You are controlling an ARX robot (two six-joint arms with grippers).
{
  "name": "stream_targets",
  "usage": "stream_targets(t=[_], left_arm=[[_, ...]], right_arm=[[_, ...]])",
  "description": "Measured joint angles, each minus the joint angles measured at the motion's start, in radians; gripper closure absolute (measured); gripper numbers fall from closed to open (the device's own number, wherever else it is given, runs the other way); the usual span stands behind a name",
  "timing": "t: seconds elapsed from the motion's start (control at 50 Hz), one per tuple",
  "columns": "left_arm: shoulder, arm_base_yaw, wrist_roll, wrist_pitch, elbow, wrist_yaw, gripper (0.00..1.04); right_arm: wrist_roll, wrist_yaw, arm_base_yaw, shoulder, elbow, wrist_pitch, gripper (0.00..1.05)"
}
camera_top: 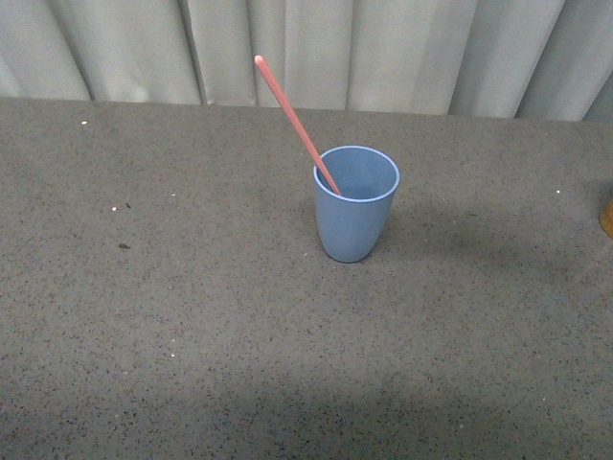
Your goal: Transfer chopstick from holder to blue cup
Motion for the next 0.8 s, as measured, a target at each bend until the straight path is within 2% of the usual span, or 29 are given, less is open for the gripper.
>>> stream_targets(t=[0.04, 0.08, 0.14, 0.22, 0.34, 0.42, 0.48, 0.56, 0.799], left_arm=[[0.000, 0.000, 0.000, 0.000, 0.000, 0.000, 0.07], [0.000, 0.000, 0.000, 0.000, 0.000, 0.000, 0.07], [0.000, 0.000, 0.000, 0.000, 0.000, 0.000, 0.07], [0.000, 0.000, 0.000, 0.000, 0.000, 0.000, 0.07], [0.000, 0.000, 0.000, 0.000, 0.000, 0.000, 0.07], [0.000, 0.000, 0.000, 0.000, 0.000, 0.000, 0.07], [0.000, 0.000, 0.000, 0.000, 0.000, 0.000, 0.07], [0.000, 0.000, 0.000, 0.000, 0.000, -0.001, 0.07], [0.000, 0.000, 0.000, 0.000, 0.000, 0.000, 0.07]], right_arm=[[-0.105, -0.016, -0.019, -0.040, -0.064, 0.078, 0.30], [-0.202, -0.031, -0.036, -0.085, -0.107, 0.092, 0.35], [-0.339, -0.066, -0.077, -0.214, -0.198, 0.063, 0.48], [-0.410, -0.103, -0.118, -0.378, -0.286, -0.022, 0.62], [-0.459, -0.168, -0.183, -0.721, -0.386, -0.304, 0.87], [-0.469, -0.294, -0.274, -1.005, -0.383, -0.575, 1.03], [-0.475, -0.329, -0.325, -1.153, -0.362, -0.729, 1.04], [-0.475, -0.328, -0.352, -1.260, -0.316, -0.846, 1.04], [-0.476, -0.336, -0.357, -1.183, -0.155, -0.946, 1.04]])
